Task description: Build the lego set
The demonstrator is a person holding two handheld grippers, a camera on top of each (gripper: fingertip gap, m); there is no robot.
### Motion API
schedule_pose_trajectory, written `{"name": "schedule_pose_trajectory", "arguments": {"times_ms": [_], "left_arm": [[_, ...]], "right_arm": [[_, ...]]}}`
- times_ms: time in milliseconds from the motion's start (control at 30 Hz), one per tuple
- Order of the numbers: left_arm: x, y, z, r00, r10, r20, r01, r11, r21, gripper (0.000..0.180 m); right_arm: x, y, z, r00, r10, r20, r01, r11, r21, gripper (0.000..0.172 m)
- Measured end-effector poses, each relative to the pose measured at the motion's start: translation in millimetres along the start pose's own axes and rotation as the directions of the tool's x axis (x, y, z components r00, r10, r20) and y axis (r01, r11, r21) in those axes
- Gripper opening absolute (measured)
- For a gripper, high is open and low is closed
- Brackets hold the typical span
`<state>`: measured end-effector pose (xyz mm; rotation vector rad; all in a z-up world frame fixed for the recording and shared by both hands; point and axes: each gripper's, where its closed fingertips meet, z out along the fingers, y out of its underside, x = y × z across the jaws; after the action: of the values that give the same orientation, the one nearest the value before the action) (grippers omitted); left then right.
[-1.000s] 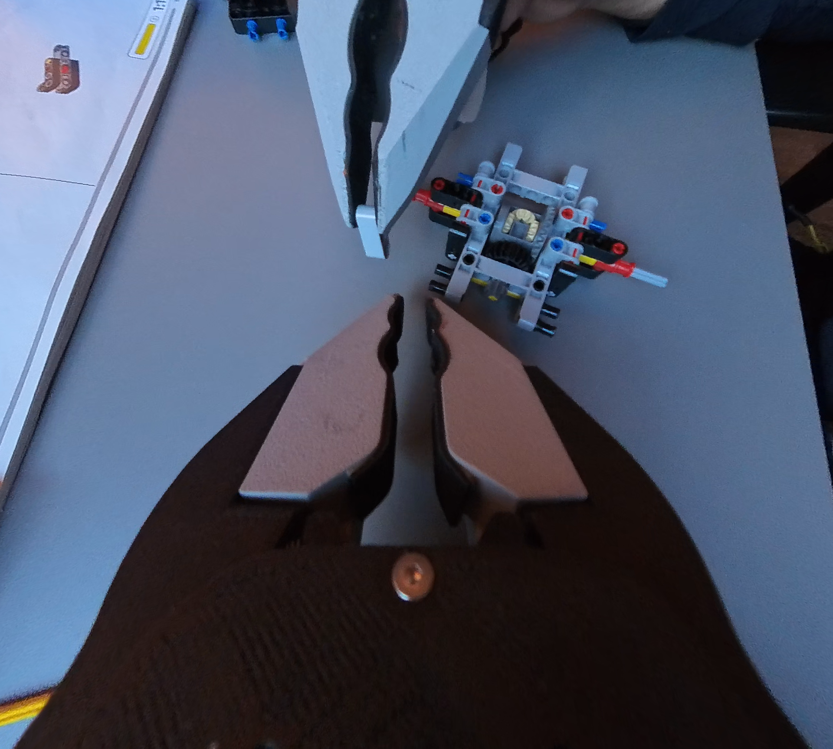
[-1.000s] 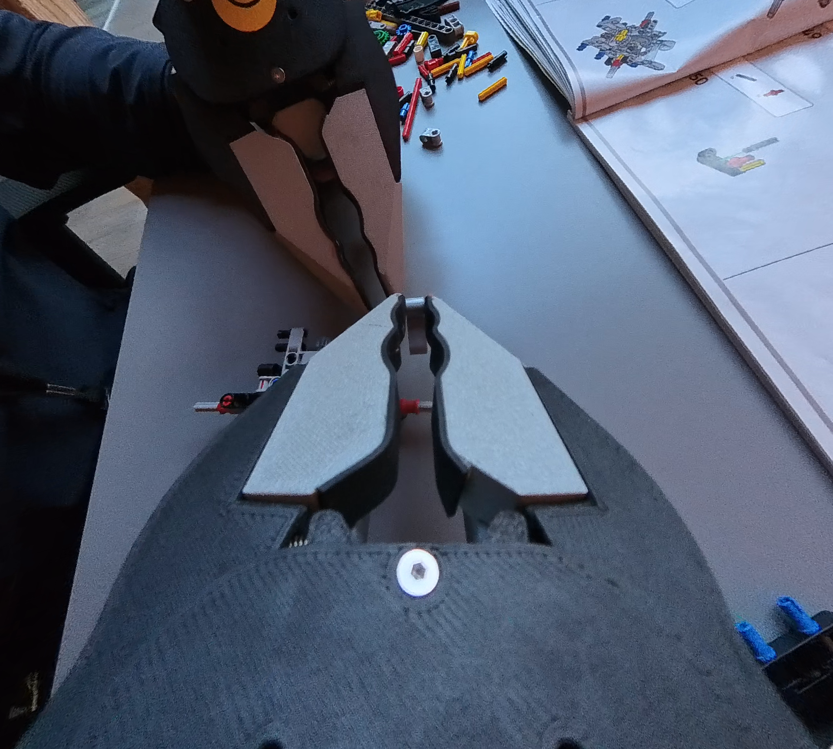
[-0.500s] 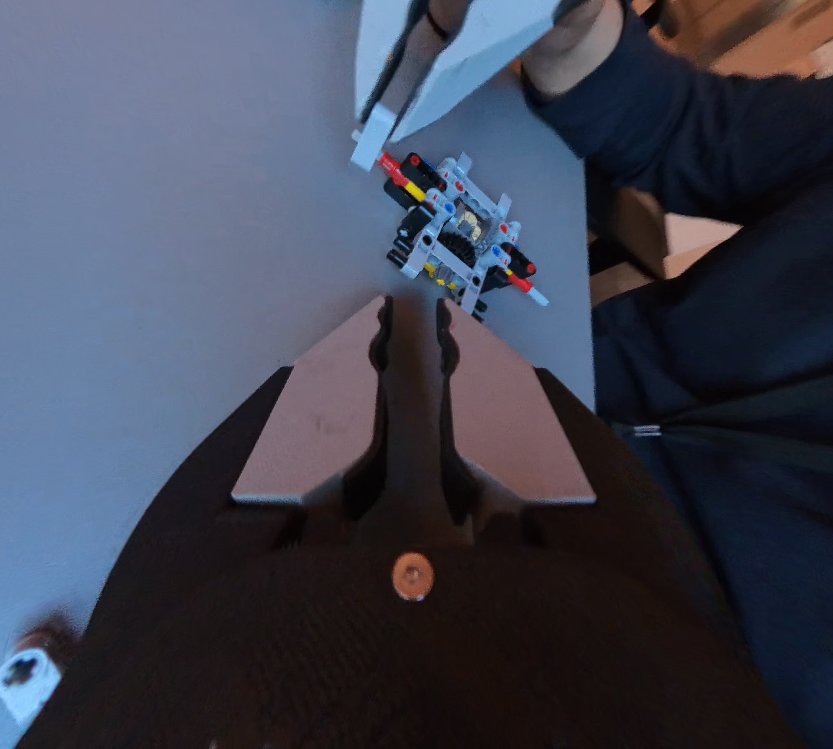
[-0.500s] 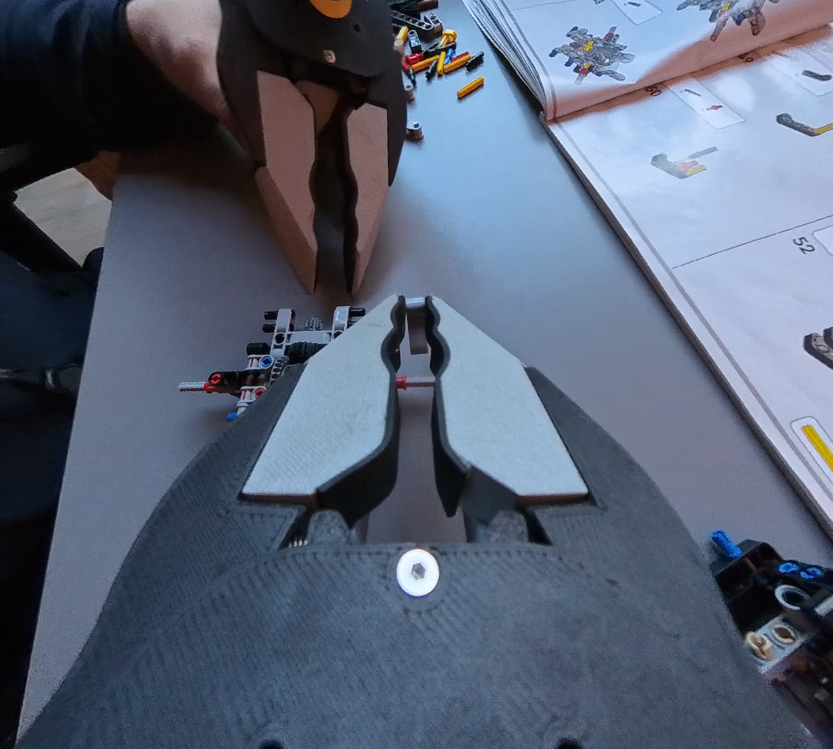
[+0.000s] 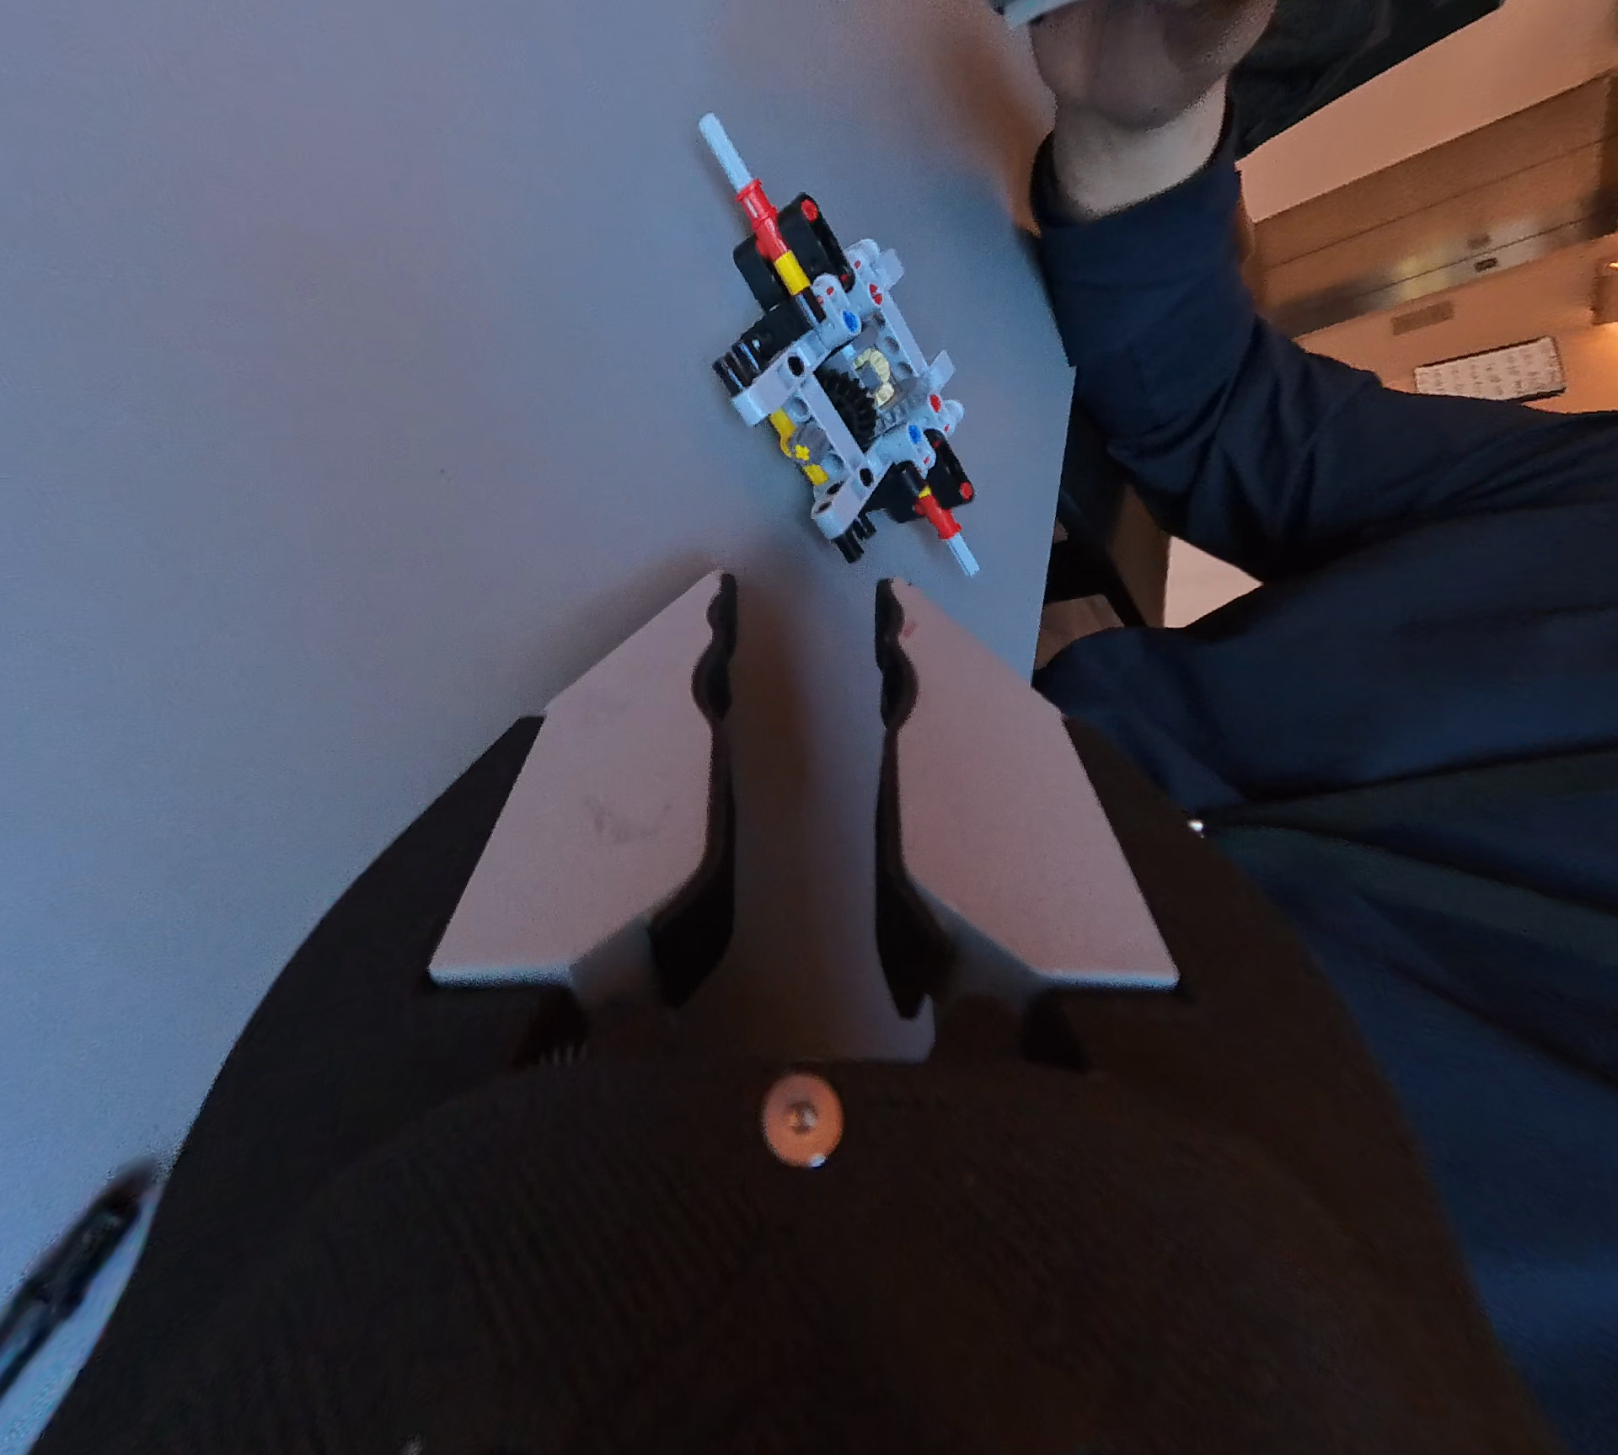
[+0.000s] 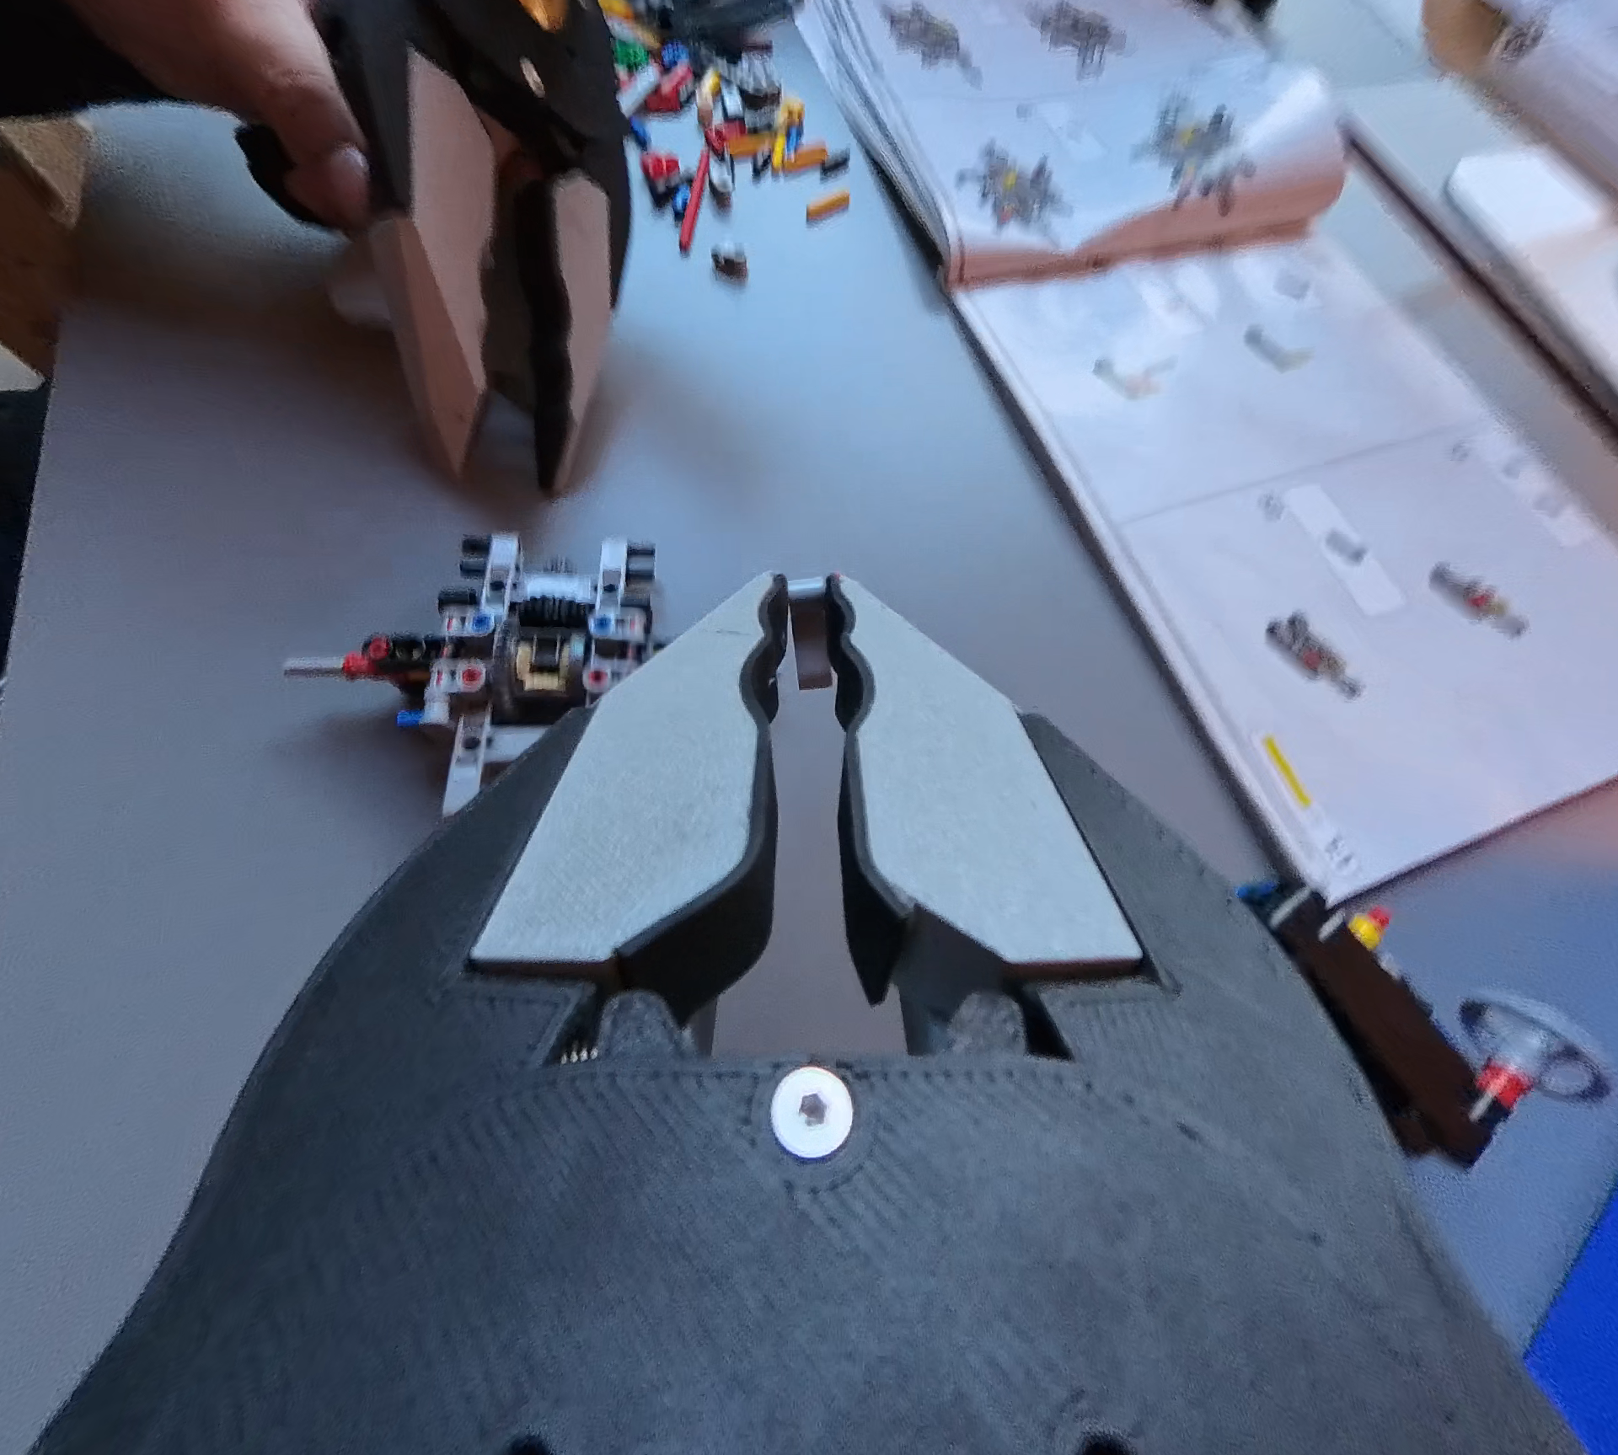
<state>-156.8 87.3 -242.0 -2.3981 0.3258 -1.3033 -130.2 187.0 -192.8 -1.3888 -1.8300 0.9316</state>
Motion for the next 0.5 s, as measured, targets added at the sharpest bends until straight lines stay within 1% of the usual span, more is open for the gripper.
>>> {"name": "schedule_pose_trajectory", "arguments": {"times_ms": [133, 300, 400, 500], "left_arm": [[-1.6, 3.8, -3.7, 0.999, 0.007, 0.051, -0.007, 1.000, 0.013, 0.029], [0.8, 8.0, -3.9, 0.999, -0.012, 0.041, 0.010, 0.999, 0.051, 0.028], [1.2, 8.4, -3.3, 0.999, -0.017, 0.033, 0.015, 0.998, 0.069, 0.027], [1.7, 8.2, -2.2, 1.000, -0.017, 0.023, 0.015, 0.997, 0.076, 0.026]], "right_arm": [[7.8, 28.9, -3.1, 0.997, 0.075, 0.010, -0.073, 0.992, -0.105, 0.005], [4.2, 61.9, 0.5, 0.986, 0.152, 0.072, -0.132, 0.965, -0.228, 0.005], [3.4, 72.7, 5.0, 0.983, 0.167, 0.082, -0.139, 0.952, -0.274, 0.005], [5.3, 73.1, 5.8, 0.987, 0.145, 0.065, -0.122, 0.954, -0.274, 0.005]]}}
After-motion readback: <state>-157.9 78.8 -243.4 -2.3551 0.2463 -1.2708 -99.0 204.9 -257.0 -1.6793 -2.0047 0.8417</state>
